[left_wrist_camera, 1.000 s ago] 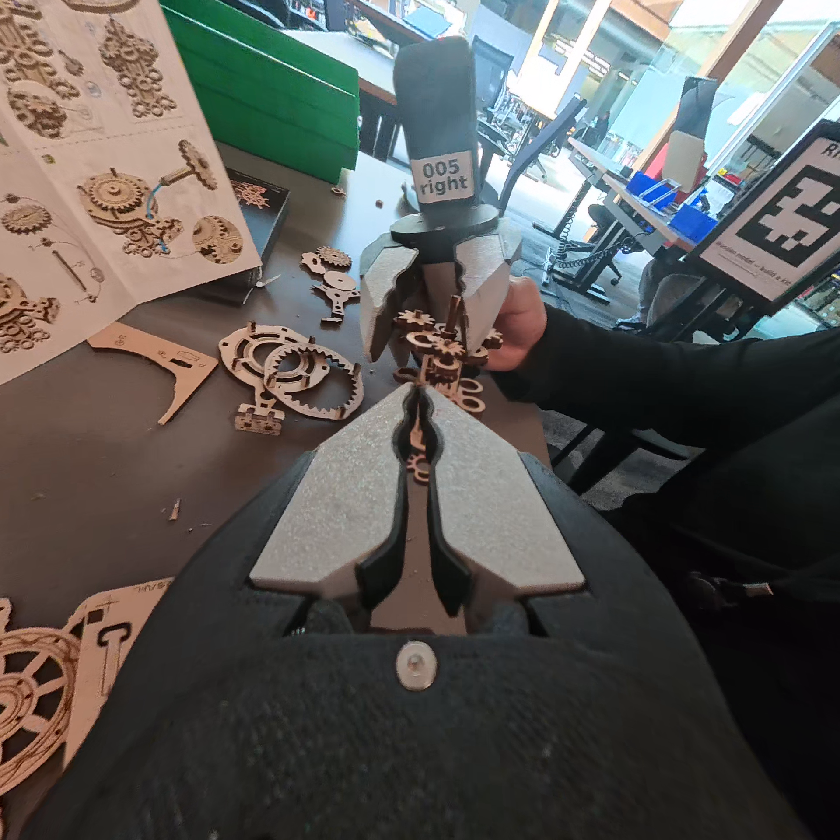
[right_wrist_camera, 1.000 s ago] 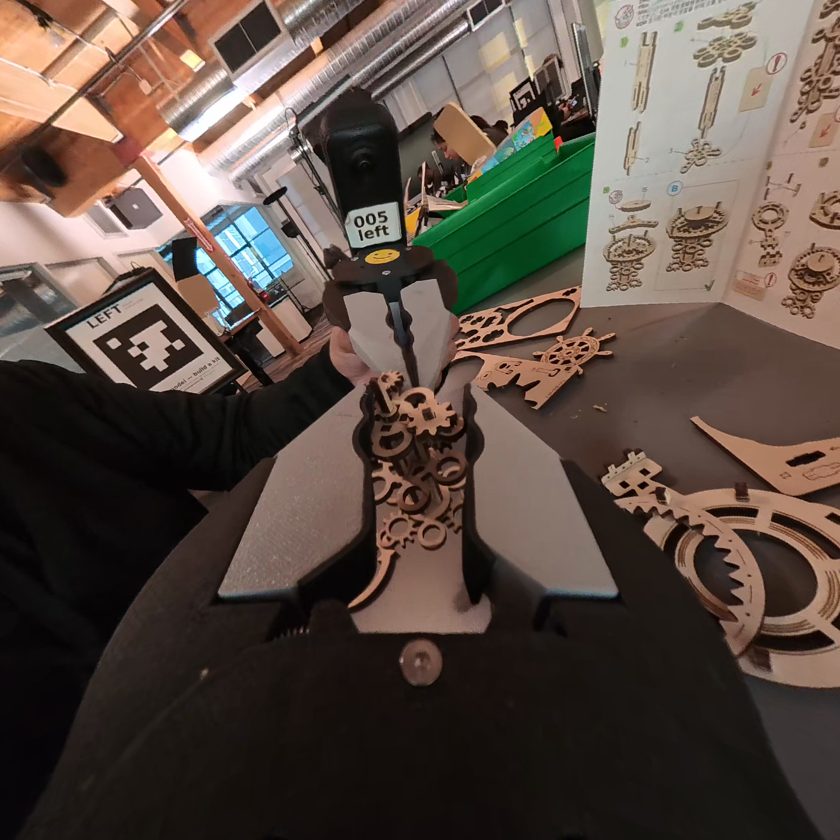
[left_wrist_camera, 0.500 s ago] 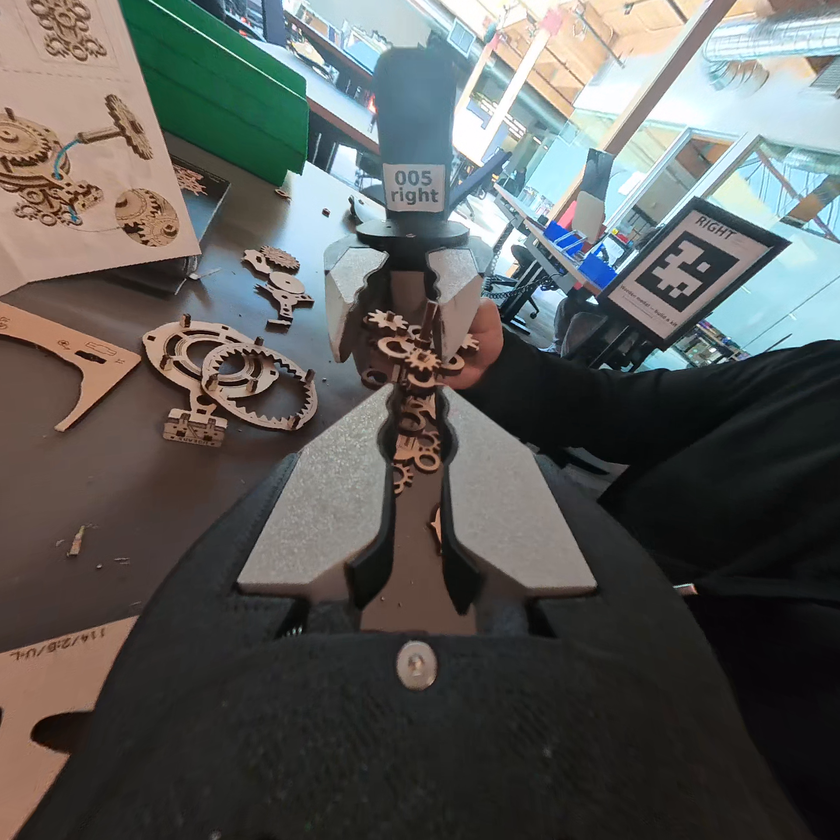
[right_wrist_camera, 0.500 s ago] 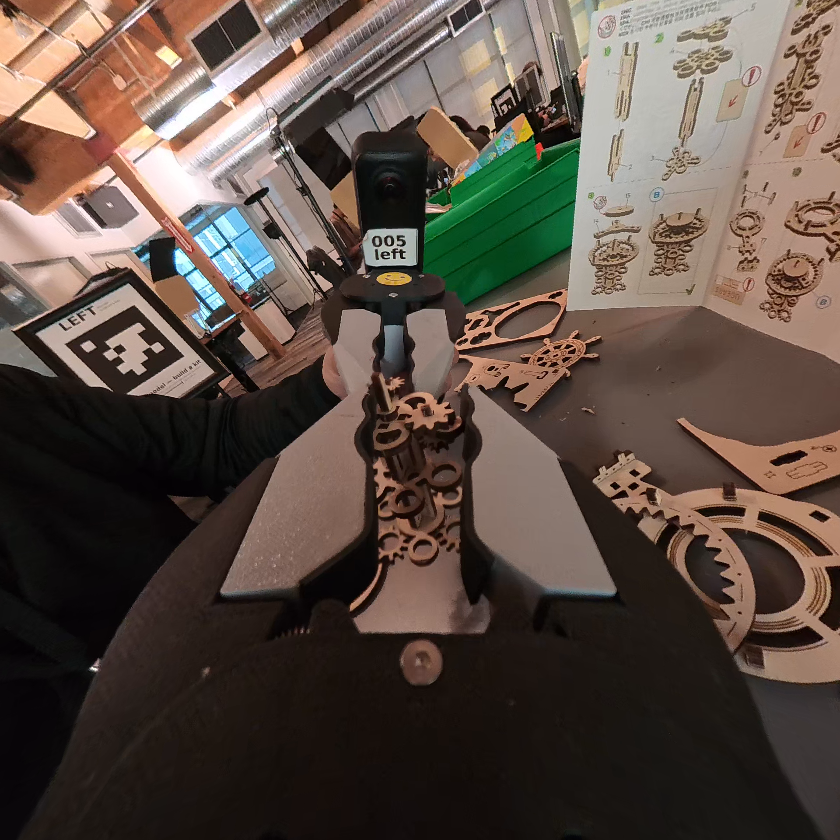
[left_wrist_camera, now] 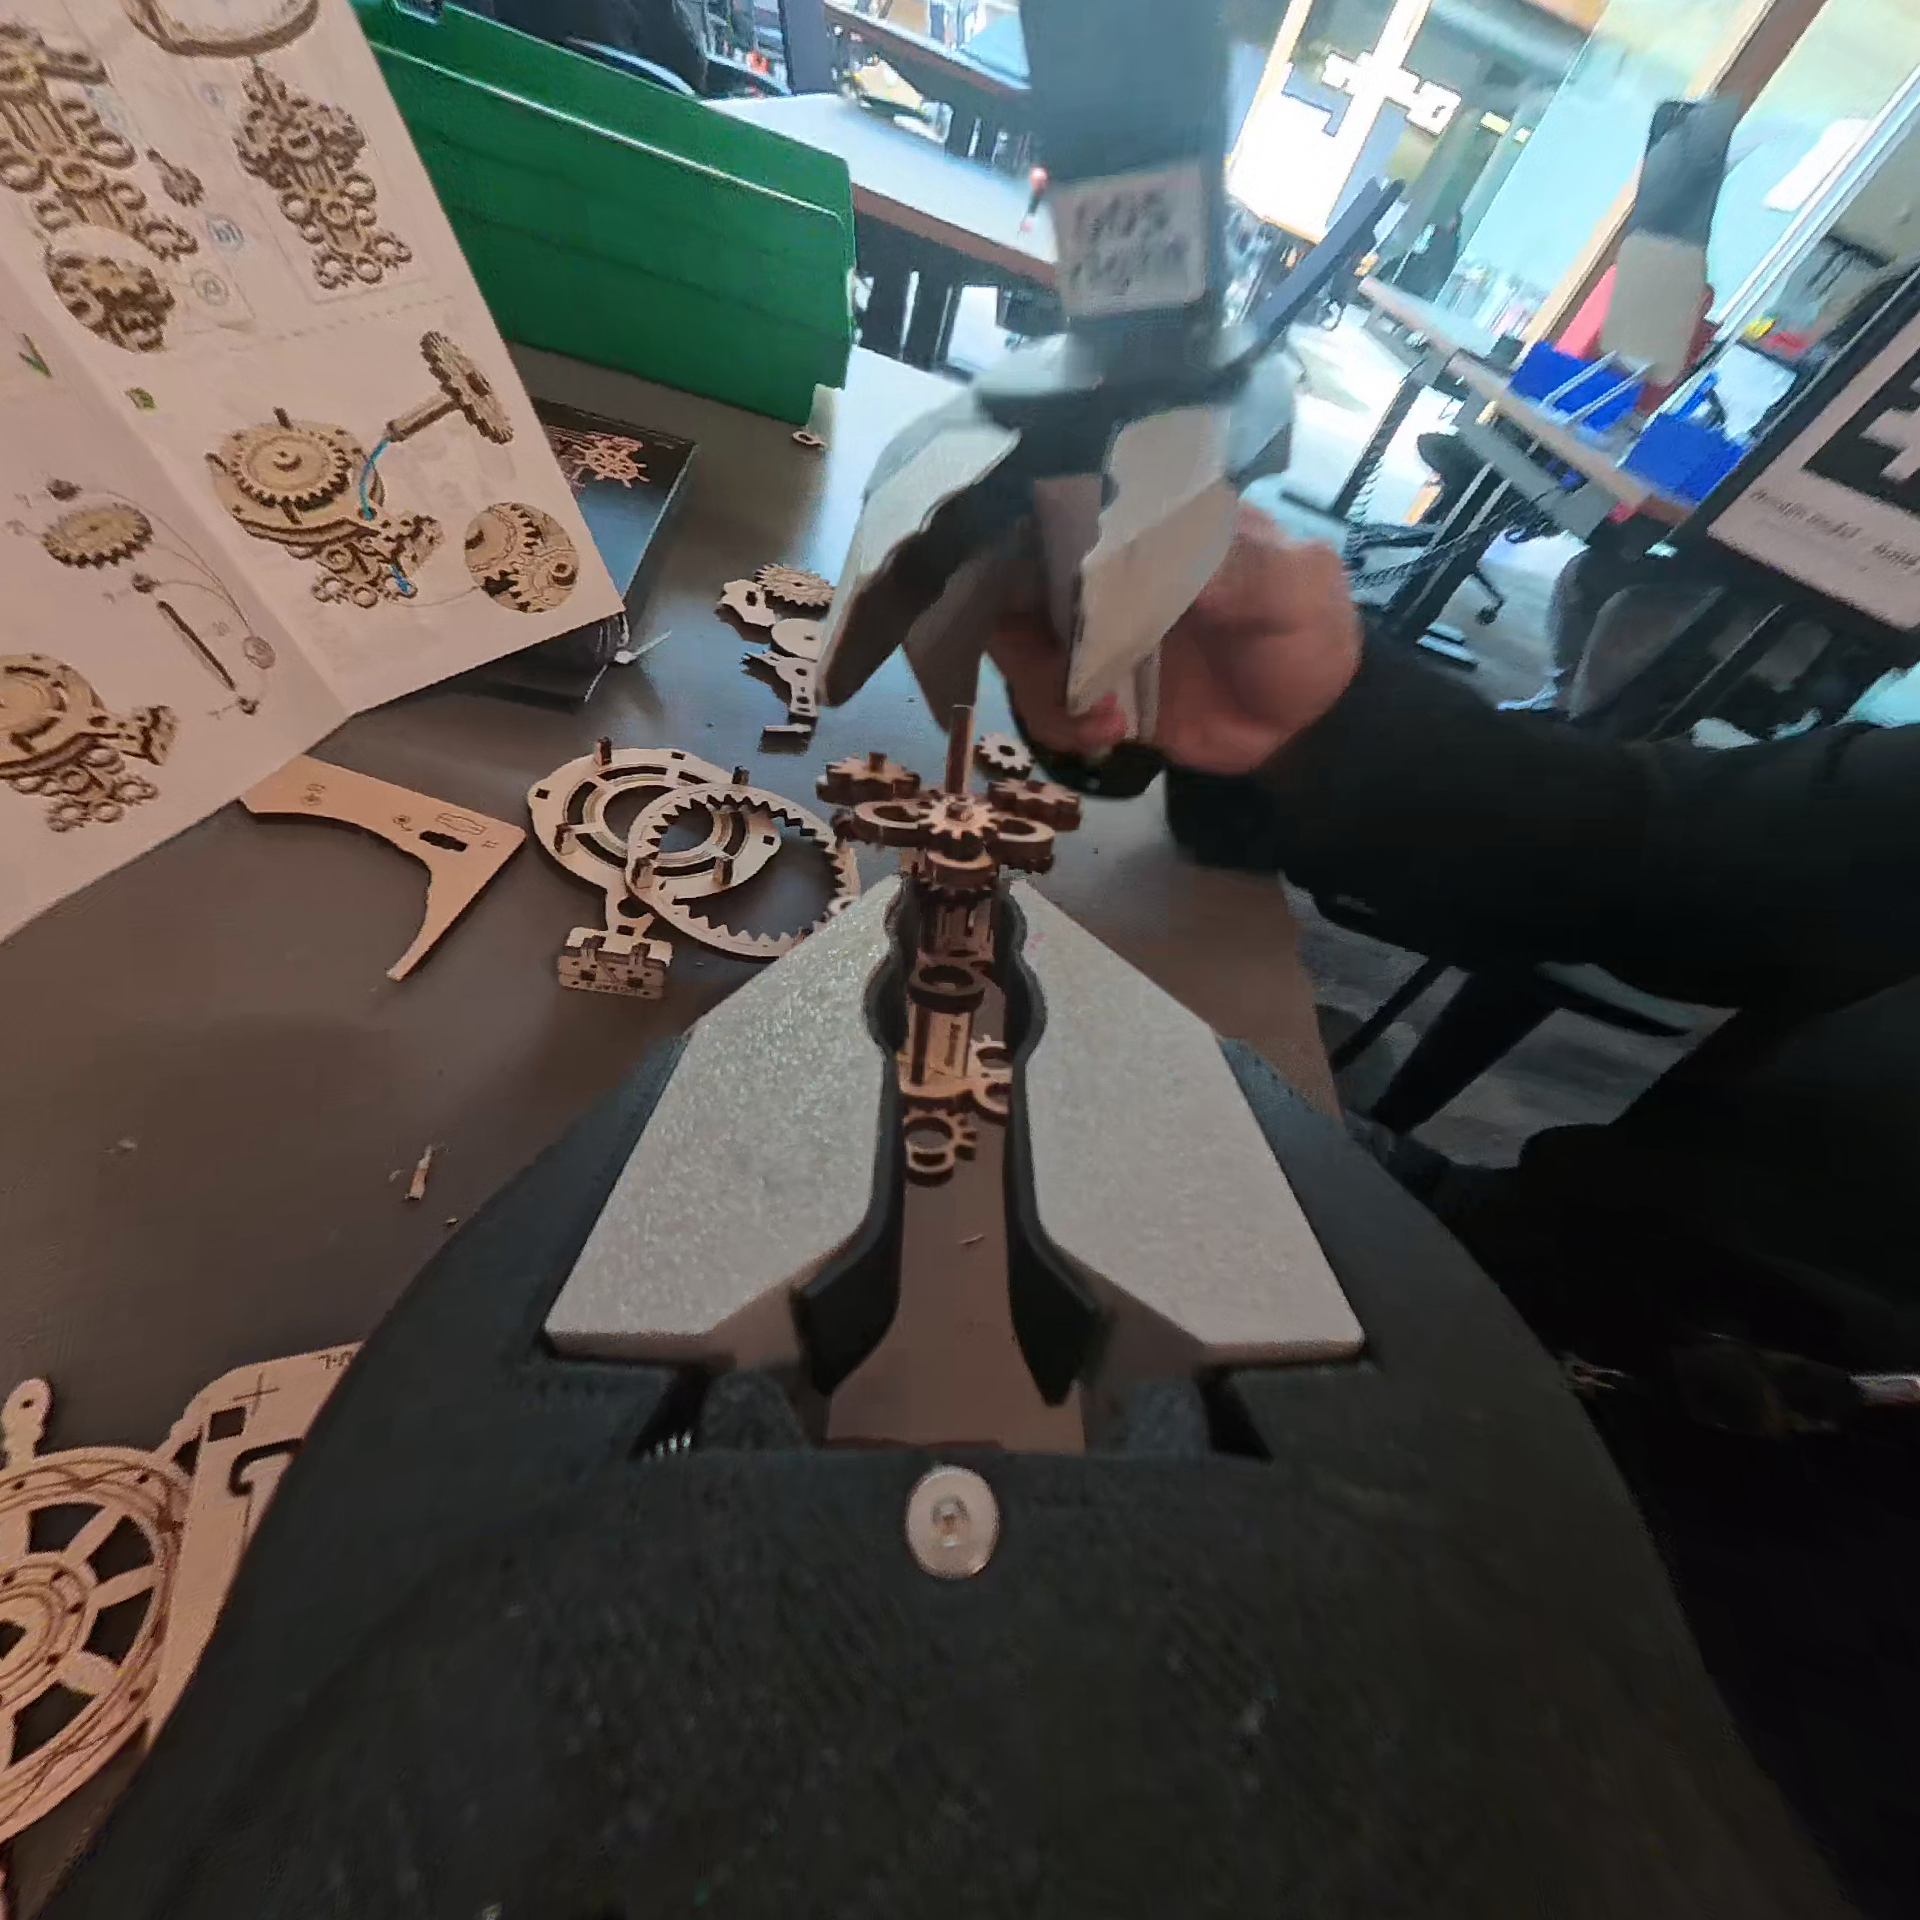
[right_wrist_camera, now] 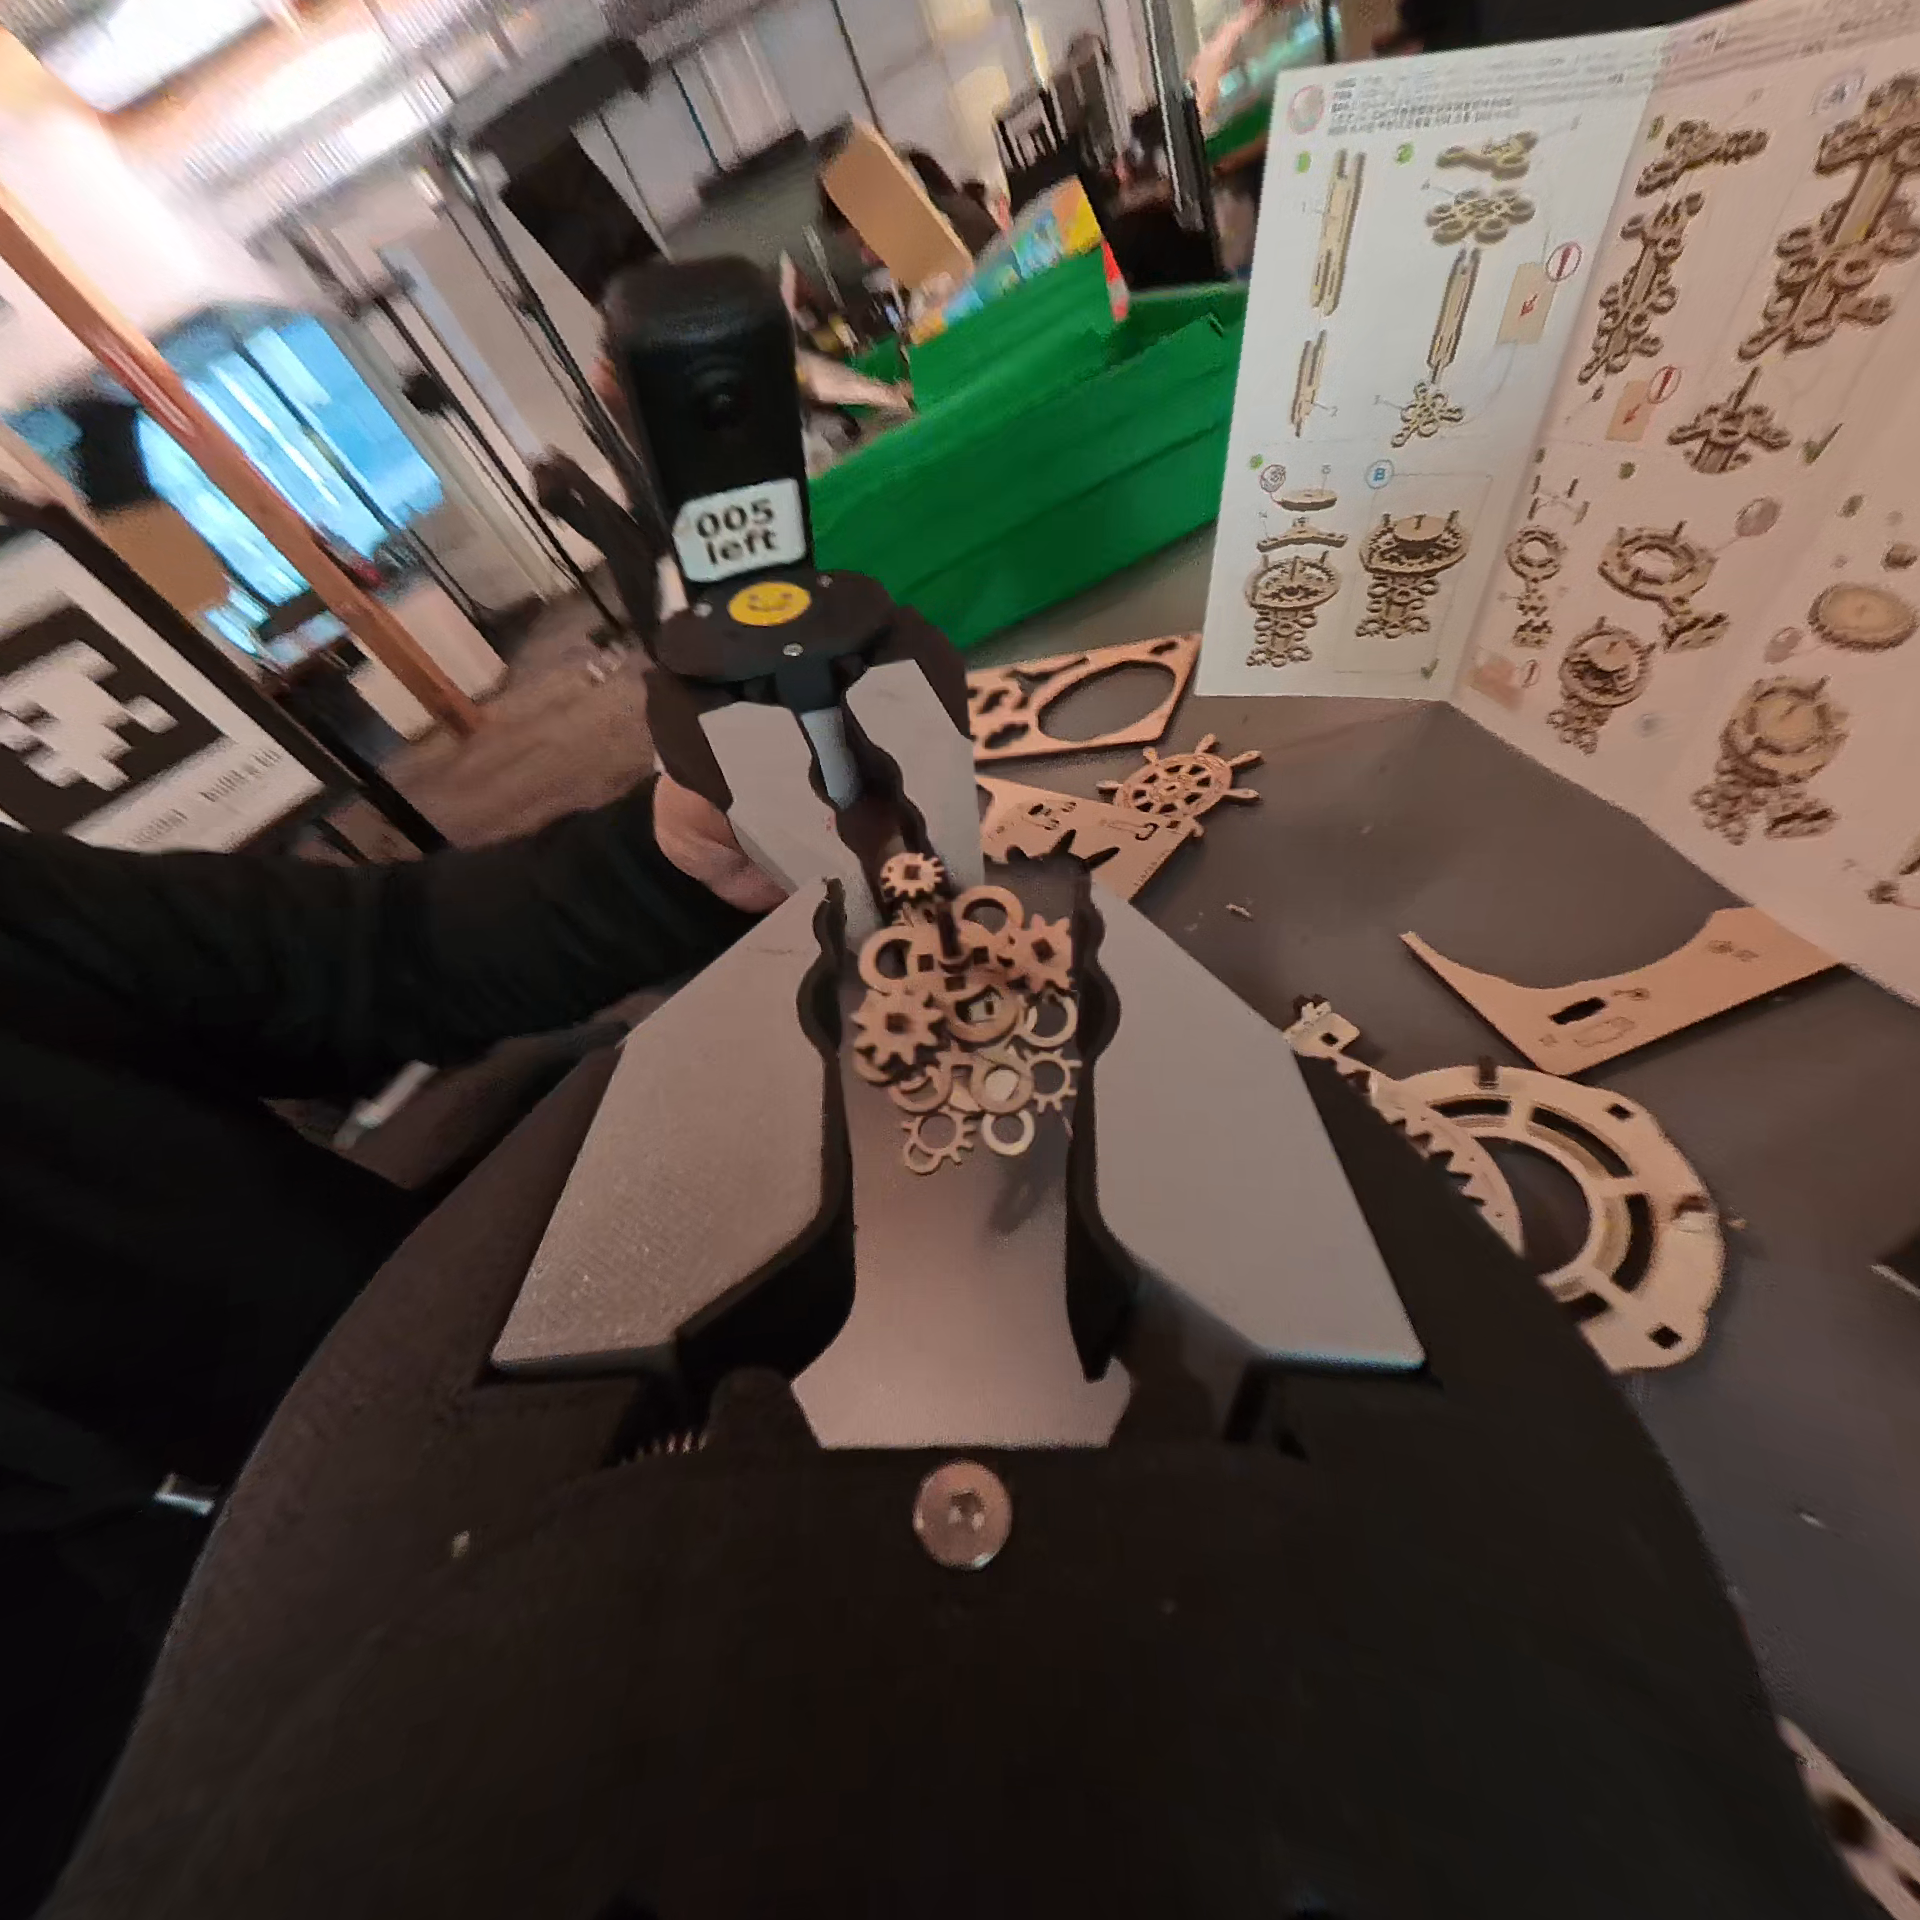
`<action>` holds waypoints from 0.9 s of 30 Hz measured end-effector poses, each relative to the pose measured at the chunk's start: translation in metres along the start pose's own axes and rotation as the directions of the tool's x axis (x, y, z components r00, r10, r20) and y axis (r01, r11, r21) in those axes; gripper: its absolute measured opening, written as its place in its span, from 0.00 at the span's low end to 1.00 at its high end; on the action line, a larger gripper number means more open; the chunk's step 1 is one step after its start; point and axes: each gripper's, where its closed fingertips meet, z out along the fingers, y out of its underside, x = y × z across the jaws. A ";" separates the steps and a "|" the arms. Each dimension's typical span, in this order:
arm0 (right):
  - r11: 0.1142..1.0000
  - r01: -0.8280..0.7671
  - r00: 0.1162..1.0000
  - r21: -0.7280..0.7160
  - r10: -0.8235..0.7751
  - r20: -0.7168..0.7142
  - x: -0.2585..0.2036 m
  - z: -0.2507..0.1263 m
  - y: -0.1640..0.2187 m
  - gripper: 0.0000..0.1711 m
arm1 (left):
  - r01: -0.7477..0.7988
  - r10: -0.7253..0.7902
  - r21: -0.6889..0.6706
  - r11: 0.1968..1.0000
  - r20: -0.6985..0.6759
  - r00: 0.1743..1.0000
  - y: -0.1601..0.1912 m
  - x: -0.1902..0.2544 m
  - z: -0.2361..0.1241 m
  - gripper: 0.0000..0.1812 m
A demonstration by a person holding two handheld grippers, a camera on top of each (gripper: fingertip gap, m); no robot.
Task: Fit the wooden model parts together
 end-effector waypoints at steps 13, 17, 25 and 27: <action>0.863 0.181 0.909 -0.471 -0.330 -0.254 -0.005 0.015 0.010 0.11 | -0.077 0.078 -0.019 0.997 0.064 0.995 0.000 -0.001 0.000 0.06; 0.885 0.160 0.937 -0.438 -0.275 -0.214 -0.007 0.018 0.013 0.10 | -0.085 0.086 -0.026 0.996 0.070 0.994 0.002 -0.001 0.000 0.06; 0.914 0.182 0.962 -0.364 -0.242 -0.129 -0.006 0.023 0.019 0.06 | -0.093 0.097 -0.048 0.994 0.080 0.992 0.007 -0.003 0.001 0.06; 0.924 0.199 0.963 -0.327 -0.246 -0.109 -0.007 0.024 0.018 0.06 | -0.090 0.093 -0.039 0.995 0.074 0.993 0.006 -0.002 0.000 0.06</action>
